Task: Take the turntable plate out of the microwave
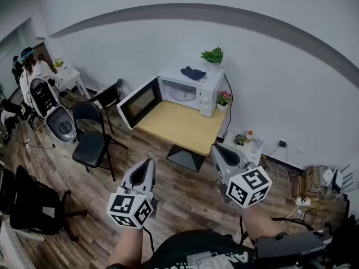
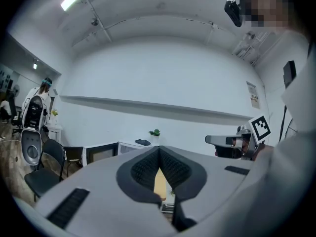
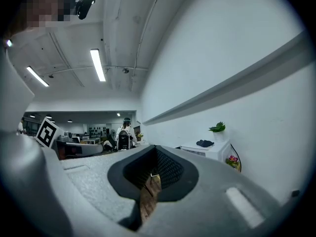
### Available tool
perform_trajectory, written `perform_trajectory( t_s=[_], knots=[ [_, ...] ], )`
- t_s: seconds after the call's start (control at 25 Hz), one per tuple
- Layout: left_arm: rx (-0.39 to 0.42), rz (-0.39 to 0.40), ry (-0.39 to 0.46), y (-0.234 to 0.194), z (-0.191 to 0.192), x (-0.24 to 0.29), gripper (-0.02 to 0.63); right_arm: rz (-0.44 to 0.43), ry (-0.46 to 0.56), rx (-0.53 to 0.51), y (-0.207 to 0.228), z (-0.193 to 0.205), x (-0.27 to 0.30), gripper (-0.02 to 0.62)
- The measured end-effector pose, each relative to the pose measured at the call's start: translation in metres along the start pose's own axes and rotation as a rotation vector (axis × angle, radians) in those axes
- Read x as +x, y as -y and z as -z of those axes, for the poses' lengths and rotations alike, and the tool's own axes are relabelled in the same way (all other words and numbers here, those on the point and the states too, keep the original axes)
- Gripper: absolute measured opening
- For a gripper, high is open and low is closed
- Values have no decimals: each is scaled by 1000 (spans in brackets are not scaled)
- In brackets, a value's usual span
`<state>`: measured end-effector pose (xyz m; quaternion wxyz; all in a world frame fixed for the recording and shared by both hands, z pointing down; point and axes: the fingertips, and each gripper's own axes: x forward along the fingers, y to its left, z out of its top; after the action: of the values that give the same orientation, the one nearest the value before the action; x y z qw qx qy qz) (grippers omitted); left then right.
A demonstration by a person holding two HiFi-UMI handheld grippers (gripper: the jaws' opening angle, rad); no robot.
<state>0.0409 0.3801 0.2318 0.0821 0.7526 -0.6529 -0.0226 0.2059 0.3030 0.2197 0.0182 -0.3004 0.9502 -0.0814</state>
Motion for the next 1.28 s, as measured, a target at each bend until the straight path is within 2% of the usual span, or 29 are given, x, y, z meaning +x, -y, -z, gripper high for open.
perform_trajectory(
  t_s=[0.28,0.4,0.52,0.68,0.84,1.28],
  knots=[
    [37,-11,10,-39,6,-4,-2,15,-2,-19,-27,11,30,5],
    [25,-2,-4,-50,12,6,-2,8,-38,-5,-28,23,45,5],
    [27,11,-15,-60,13,22,-2,-3,-26,-28,-19,21,67,5],
    [9,-15,-16,-85,10,54,0,-34,-12,-12,-1,21,111,5],
    [11,-37,-7,-100,3,93,-2,-76,-7,-43,24,15,150,5],
    [-2,-108,-12,-140,-15,207,0,-140,-29,-36,113,-6,247,5]
  ],
)
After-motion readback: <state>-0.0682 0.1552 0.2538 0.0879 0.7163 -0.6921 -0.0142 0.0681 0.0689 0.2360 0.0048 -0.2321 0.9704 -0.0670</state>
